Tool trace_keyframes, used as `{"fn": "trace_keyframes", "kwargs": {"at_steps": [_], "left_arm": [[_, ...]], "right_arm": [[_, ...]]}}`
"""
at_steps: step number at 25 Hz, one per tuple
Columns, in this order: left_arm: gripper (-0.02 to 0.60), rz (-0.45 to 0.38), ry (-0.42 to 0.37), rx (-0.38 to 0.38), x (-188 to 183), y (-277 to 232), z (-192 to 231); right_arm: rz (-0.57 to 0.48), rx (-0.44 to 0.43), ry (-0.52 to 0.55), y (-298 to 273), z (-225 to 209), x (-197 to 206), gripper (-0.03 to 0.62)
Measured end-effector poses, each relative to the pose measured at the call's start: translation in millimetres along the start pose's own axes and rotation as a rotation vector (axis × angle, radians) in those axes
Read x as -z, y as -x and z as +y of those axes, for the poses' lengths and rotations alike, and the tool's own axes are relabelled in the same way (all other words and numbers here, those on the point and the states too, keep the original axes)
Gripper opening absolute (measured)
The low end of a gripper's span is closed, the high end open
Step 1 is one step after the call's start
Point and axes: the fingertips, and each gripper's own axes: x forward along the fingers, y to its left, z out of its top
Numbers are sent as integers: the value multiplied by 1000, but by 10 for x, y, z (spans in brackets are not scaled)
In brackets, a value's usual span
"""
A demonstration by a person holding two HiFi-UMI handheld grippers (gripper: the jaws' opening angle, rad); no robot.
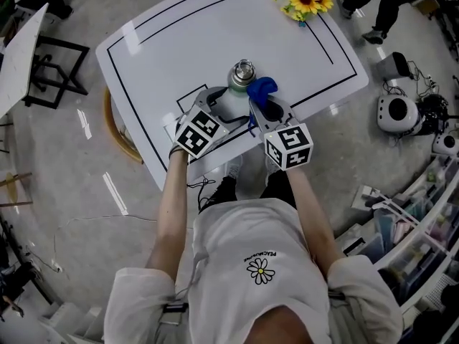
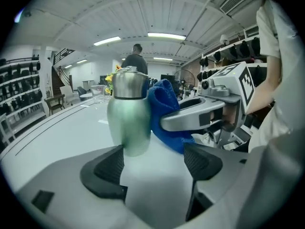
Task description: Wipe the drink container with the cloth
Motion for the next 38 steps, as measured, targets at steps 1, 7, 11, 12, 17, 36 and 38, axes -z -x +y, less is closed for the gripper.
{"fn": "trace_keyframes", "kwargs": {"at_steps": [1, 7, 11, 12, 17, 36, 38], "left_arm": [[383, 0, -3, 7, 10, -1, -40], [383, -1, -17, 34, 16, -54, -185], [383, -81, -6, -40, -138, 139, -48], [383, -109, 2, -72, -194, 170, 46], [383, -114, 37, -91, -248, 13, 343], [280, 15, 124, -325, -192, -58, 444], [273, -8, 109, -319, -171, -27, 447]], "right_arm": [[4, -15, 4, -16, 58, 15, 41], [31, -84, 23, -68, 276, 57, 41], [-46, -84, 3, 198, 138, -262, 41], [-81, -76, -2, 245, 58, -400, 41], [-154, -103, -5, 162, -221, -830, 41], [-156, -136, -113, 132, 3, -729, 41], [-153, -135, -110, 125, -18, -715, 41]]}}
